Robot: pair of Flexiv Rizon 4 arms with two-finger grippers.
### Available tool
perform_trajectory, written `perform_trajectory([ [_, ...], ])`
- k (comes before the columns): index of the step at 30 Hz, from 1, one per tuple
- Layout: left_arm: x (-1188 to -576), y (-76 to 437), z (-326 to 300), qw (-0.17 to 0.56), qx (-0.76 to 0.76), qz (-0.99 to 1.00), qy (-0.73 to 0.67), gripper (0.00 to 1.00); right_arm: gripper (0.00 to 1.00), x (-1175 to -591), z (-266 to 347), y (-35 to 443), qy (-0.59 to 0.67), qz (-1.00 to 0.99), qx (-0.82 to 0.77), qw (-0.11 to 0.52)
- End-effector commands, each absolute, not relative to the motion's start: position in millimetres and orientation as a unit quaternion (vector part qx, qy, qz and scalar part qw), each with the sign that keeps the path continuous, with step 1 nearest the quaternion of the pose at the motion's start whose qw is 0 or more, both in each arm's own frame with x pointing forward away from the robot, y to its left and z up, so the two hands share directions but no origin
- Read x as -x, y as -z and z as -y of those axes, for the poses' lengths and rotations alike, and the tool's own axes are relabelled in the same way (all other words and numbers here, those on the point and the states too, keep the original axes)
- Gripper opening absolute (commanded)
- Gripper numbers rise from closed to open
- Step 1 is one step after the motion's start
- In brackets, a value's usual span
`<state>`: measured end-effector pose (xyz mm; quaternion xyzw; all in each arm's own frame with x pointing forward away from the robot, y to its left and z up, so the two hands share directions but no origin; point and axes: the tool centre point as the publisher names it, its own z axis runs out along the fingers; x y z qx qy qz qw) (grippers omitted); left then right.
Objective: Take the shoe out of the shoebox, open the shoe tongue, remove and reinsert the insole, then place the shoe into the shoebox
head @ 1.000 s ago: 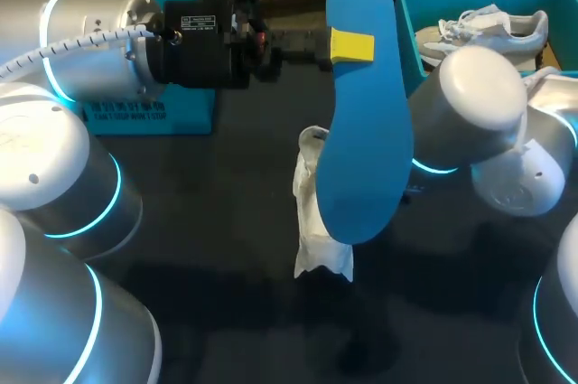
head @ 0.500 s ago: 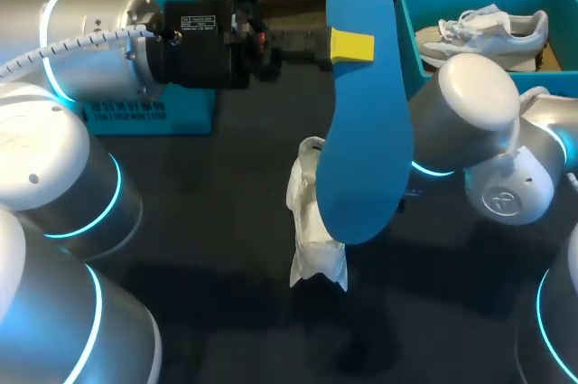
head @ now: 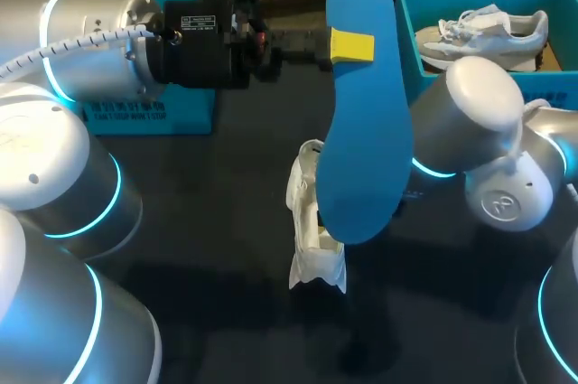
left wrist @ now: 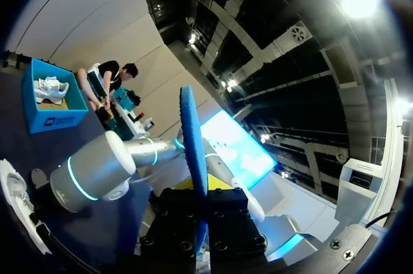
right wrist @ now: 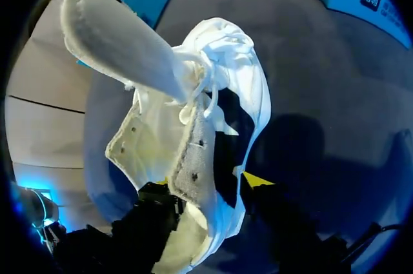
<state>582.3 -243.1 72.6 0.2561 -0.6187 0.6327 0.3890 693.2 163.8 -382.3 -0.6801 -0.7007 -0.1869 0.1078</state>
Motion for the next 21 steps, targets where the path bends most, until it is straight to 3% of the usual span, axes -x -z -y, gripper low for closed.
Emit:
perform_trajectory([
  [1,-581.3,-71.2,243.1,0.389,-0.256,0.618,-0.634,0.00,1.00,-692.0,-160.0,370.8,0.185,0.701,0.678,0.124],
  [9,-581.3,-71.2,243.1,0.389,-0.256,0.618,-0.634,0.00,1.00,-687.6,-156.1,335.6,0.213,0.703,0.660,0.159],
  [21,-581.3,-71.2,243.1,0.389,-0.256,0.618,-0.634,0.00,1.00,-687.6,-156.1,335.6,0.213,0.703,0.660,0.159],
])
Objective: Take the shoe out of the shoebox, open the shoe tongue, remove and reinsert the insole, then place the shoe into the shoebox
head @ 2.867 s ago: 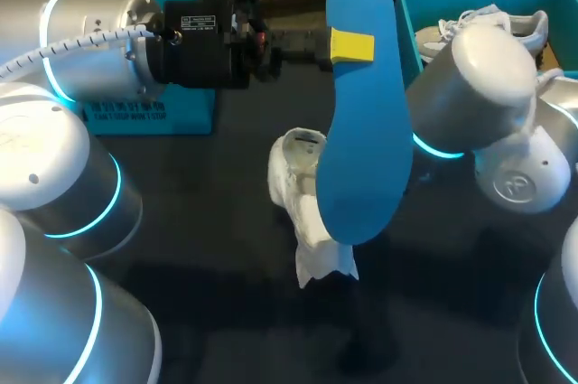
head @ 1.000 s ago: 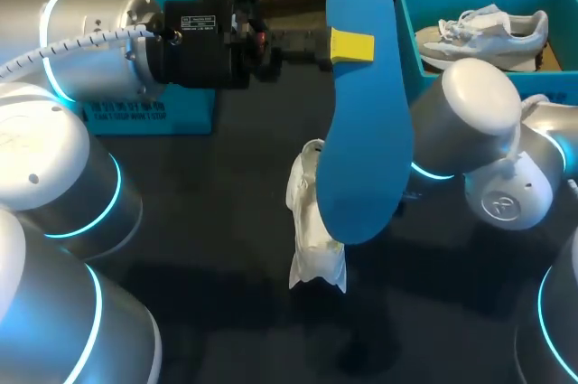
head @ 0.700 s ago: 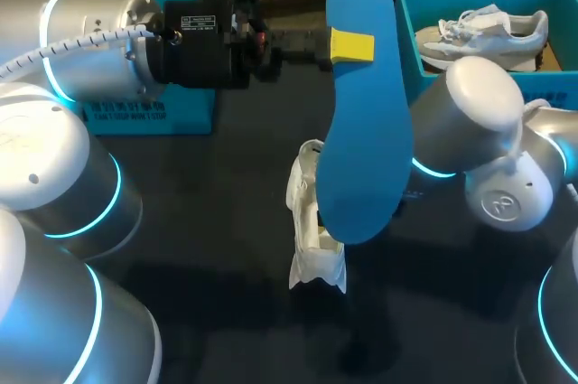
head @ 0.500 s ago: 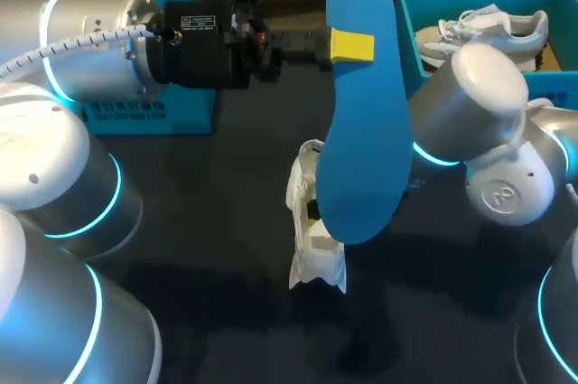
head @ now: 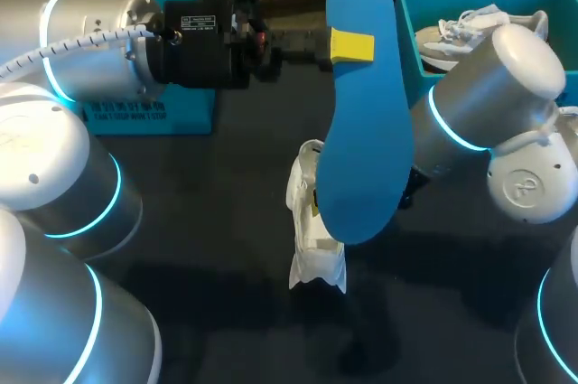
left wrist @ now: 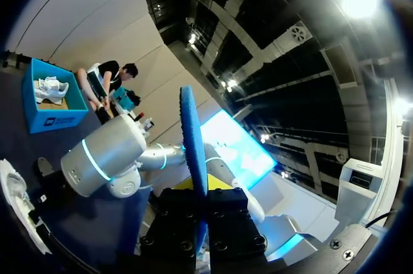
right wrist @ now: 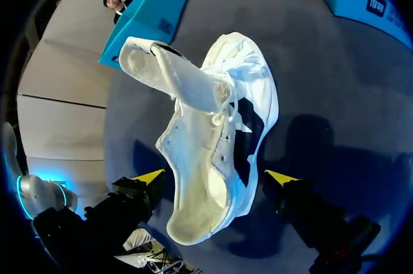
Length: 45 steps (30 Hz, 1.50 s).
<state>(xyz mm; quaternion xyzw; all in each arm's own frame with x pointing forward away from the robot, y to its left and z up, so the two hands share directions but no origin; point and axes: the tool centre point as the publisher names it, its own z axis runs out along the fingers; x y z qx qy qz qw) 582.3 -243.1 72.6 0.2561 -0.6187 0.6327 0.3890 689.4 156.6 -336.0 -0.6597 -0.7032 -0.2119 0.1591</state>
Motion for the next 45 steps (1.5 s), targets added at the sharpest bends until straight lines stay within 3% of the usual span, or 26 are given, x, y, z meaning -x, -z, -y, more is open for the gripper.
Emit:
perform_trajectory([
  [1,-581.3,-71.2,243.1,0.389,-0.256,0.618,-0.634,0.00,1.00,-687.6,-156.1,335.6,0.213,0.703,0.660,0.159],
  [14,-581.3,-71.2,243.1,0.389,-0.256,0.618,-0.634,0.00,1.00,-677.8,-146.9,291.0,0.258,0.658,0.651,0.276],
  [45,-581.3,-71.2,243.1,0.389,-0.256,0.618,-0.634,0.00,1.00,-723.9,-110.7,140.4,0.515,0.558,0.537,0.368],
])
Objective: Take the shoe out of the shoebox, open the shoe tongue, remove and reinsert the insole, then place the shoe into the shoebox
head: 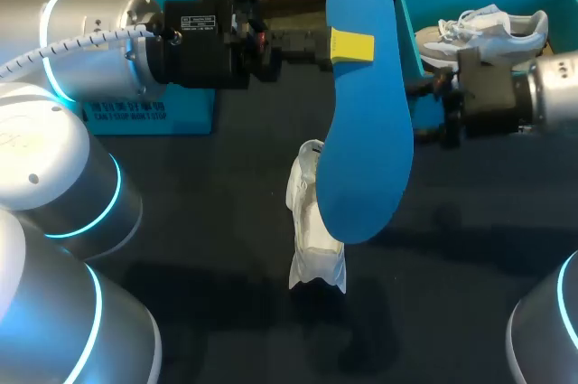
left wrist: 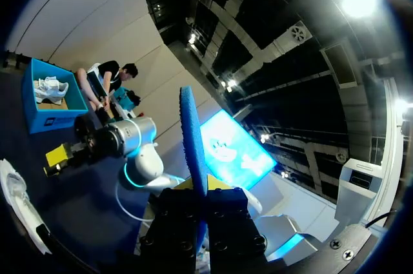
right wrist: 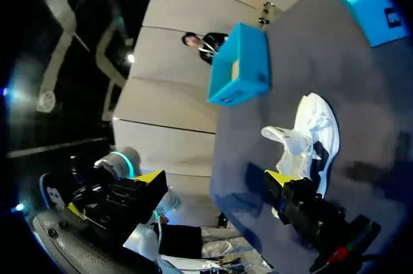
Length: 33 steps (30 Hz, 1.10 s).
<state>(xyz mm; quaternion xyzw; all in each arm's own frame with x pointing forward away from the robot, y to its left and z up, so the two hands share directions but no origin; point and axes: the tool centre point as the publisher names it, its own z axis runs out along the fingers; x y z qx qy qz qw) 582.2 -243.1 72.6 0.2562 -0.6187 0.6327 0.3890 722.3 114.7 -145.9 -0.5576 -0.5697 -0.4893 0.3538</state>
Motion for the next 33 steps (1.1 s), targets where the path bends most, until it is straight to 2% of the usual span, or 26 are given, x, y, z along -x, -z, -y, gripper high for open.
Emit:
perform_trajectory([
  [1,-581.3,-71.2,243.1,0.389,-0.256,0.618,-0.634,0.00,1.00,-725.2,-109.9,138.0,0.521,0.554,0.535,0.368],
  [7,-581.3,-71.2,243.1,0.389,-0.256,0.618,-0.634,0.00,1.00,-733.6,-106.2,122.0,0.547,0.540,0.517,0.376],
  [15,-581.3,-71.2,243.1,0.389,-0.256,0.618,-0.634,0.00,1.00,-726.5,-101.1,121.1,0.503,0.552,0.524,0.409],
  [33,-581.4,-67.7,242.7,0.378,-0.252,0.624,-0.636,0.00,1.00,-723.4,-98.6,123.5,0.494,0.556,0.531,0.406],
])
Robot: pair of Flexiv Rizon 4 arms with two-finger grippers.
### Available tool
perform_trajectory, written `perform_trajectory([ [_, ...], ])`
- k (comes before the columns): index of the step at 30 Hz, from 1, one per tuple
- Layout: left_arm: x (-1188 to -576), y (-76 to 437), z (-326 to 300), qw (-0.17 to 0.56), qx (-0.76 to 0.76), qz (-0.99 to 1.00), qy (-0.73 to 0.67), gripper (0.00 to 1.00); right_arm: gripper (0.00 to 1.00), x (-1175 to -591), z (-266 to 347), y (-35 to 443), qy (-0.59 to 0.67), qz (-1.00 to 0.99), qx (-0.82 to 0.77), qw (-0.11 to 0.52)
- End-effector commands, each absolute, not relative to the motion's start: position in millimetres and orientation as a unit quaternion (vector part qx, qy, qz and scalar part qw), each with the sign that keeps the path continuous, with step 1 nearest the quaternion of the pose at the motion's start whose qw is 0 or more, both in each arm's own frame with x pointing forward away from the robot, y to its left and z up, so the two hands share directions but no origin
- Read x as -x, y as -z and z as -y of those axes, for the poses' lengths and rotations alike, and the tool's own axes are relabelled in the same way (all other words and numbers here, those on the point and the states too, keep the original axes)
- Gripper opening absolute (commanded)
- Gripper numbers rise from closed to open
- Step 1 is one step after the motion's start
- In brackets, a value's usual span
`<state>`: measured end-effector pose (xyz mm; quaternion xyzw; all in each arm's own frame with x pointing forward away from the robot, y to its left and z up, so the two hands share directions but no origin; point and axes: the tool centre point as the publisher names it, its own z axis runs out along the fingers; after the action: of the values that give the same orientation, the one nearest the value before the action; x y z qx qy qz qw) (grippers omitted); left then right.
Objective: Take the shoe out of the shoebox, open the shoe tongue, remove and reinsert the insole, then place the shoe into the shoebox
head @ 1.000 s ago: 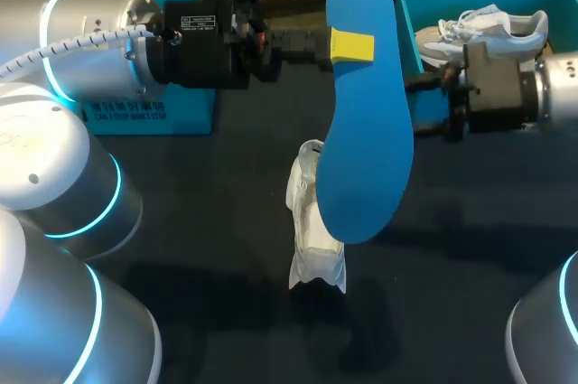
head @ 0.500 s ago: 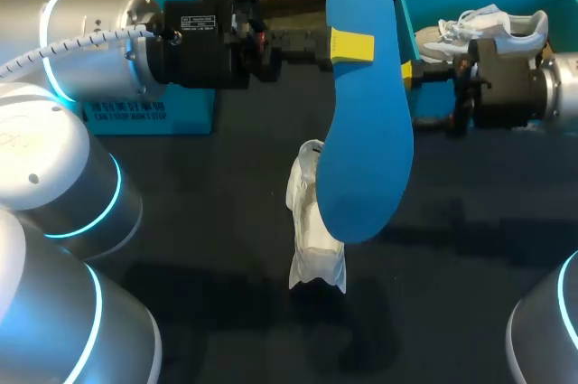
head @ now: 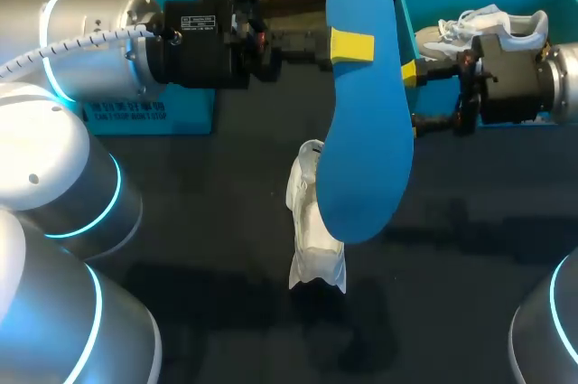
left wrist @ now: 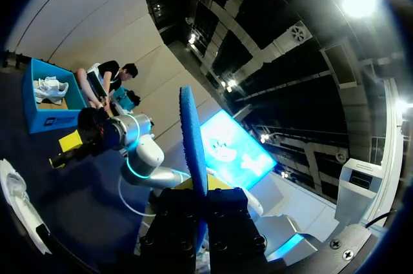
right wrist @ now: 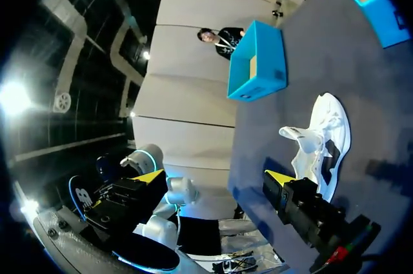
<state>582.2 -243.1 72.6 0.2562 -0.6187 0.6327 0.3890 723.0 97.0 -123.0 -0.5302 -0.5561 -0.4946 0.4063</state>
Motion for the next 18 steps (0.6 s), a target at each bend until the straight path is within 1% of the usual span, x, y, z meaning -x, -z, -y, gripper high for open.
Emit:
perform_trajectory([
  [1,-582.7,-65.6,241.1,0.372,-0.244,0.626,-0.640,0.00,1.00,-723.4,-98.6,123.5,0.494,0.556,0.531,0.406],
  [6,-586.1,-59.1,227.1,0.293,-0.182,0.658,-0.669,0.00,1.00,-723.4,-98.6,123.5,0.494,0.556,0.531,0.406],
  [7,-587.2,-57.6,223.8,0.266,-0.163,0.671,-0.673,0.00,1.00,-723.4,-98.6,123.5,0.494,0.556,0.531,0.406],
  [8,-587.9,-56.6,220.4,0.261,-0.157,0.667,-0.680,0.00,1.00,-723.4,-98.6,123.5,0.494,0.556,0.531,0.406],
  [11,-592.9,-51.4,209.5,0.201,-0.101,0.693,-0.685,0.00,1.00,-723.4,-98.6,123.5,0.494,0.556,0.531,0.406],
  [14,-600.6,-42.9,200.9,0.157,-0.069,0.708,-0.685,0.00,1.00,-723.4,-98.6,123.5,0.494,0.556,0.531,0.406],
  [18,-610.5,-28.6,189.5,0.065,0.008,0.741,-0.669,0.00,1.00,-723.4,-98.6,123.5,0.494,0.556,0.531,0.406],
])
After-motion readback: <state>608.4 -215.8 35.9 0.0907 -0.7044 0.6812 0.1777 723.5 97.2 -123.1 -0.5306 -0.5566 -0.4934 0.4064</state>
